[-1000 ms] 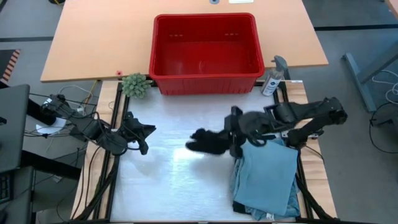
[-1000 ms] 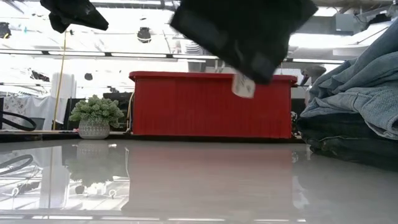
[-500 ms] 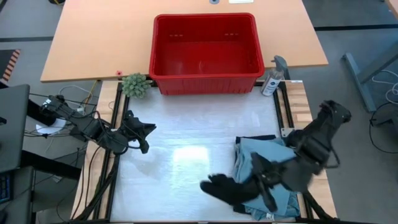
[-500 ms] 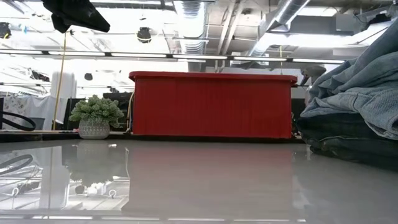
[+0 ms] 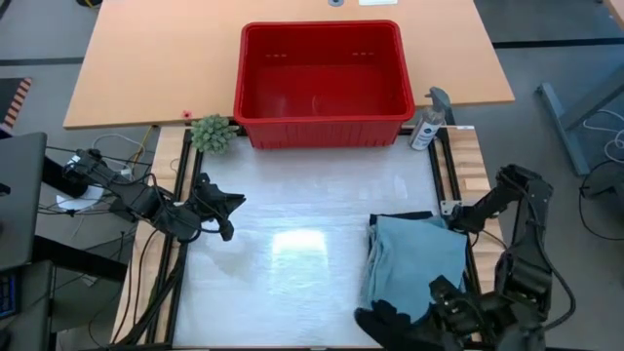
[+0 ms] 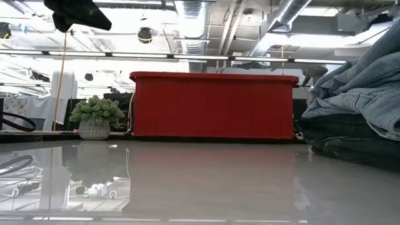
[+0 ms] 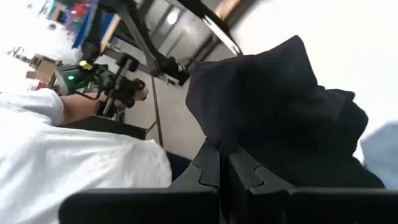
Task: Fold Laundry from Bin
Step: Stack the folded black boxer on top of the light blue denim pants
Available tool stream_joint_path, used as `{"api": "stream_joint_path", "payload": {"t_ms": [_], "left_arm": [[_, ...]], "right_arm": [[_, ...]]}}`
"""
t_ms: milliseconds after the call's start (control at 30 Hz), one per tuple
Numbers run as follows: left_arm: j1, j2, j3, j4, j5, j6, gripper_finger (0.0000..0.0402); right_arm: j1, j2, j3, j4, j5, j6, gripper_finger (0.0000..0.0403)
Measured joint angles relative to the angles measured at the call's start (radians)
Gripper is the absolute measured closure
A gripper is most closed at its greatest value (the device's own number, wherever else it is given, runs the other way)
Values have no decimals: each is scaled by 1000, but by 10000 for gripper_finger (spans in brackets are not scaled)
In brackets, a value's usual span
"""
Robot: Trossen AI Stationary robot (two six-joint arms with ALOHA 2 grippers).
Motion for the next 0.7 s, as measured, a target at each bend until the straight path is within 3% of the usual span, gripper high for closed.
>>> {"api": "stream_joint_path", "payload": {"t_ms": [167,400,700], "left_arm": [[2,0,0,-1,-7,10,372],[27,1,0,2,-22,56,372],[76,1,0,2,-22,129,372]], "right_arm": [[19,8,0,-31,-62,126,379],[-11,10,0,-137,-254,207,379],[-76,4,0,-489,-360,366,379]]}}
